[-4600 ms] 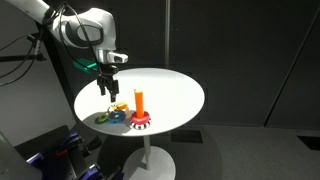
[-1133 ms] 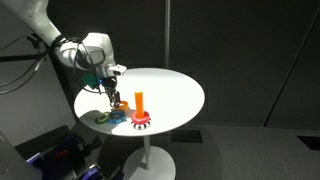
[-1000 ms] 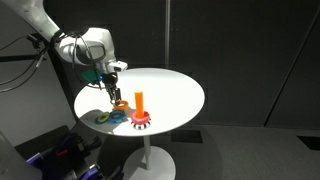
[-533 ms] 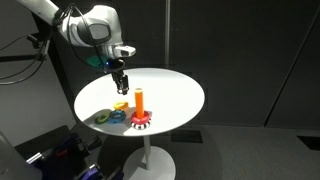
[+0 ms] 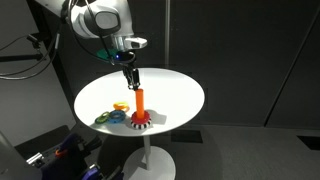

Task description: Put the black and white ring on the stack

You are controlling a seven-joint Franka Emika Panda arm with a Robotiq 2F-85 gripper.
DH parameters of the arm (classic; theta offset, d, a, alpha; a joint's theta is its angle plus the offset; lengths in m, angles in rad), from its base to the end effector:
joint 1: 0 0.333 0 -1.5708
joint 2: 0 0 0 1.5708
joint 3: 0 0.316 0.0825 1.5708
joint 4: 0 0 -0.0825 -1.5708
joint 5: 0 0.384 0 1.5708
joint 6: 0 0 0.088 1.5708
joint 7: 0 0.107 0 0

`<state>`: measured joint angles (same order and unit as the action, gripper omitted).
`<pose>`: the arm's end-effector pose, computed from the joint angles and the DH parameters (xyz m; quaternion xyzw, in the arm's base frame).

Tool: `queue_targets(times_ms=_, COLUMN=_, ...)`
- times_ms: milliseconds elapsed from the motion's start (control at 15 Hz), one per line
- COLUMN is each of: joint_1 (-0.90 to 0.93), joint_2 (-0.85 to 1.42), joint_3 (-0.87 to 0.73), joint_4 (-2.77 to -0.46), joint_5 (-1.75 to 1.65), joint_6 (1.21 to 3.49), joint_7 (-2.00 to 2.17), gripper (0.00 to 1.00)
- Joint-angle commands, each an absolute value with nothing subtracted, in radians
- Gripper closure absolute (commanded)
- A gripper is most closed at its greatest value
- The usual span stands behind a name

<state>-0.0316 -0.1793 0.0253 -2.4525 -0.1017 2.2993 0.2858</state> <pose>0.4620 -0.0051 0.3689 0.9927 -0.1125 0.0185 0.0384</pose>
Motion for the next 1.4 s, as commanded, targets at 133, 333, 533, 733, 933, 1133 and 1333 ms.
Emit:
queue_targets(times_ms=133, joint_1=-0.050, joint_2=-0.157, joint_3=0.012, joint_4=-2.396, joint_5=-0.123, joint_6=2.262, joint_7=0.275, gripper=0.59)
queue_targets(times_ms=333, joint_1=-0.054, joint_2=-0.142, joint_3=0.007, joint_4=-2.390, joint_5=-0.122, joint_6=2.262, joint_7=0.274, gripper=0.59)
queue_targets(times_ms=533, joint_1=-0.055, joint_2=-0.125, joint_3=0.002, joint_4=-2.388, joint_5=-0.123, joint_6=2.259, joint_7=0.274, gripper=0.59)
queue_targets(times_ms=733, joint_1=-0.055, joint_2=-0.112, joint_3=-0.004, joint_4=-2.388, joint_5=-0.120, joint_6=2.242, joint_7=0.268, gripper=0.59)
queue_targets(times_ms=933, joint_1=-0.053, joint_2=-0.099, joint_3=-0.010, joint_4=-2.384, joint_5=-0.109, joint_6=2.207, joint_7=0.257, gripper=0.59)
queue_targets(times_ms=1133, joint_1=-0.051, joint_2=-0.087, joint_3=-0.016, joint_4=-2.378, joint_5=-0.097, joint_6=2.170, joint_7=0.233, gripper=0.59)
queue_targets(times_ms=1333, joint_1=-0.046, joint_2=-0.094, joint_3=-0.017, joint_4=-2.374, joint_5=-0.084, joint_6=2.142, joint_7=0.200, gripper=0.02)
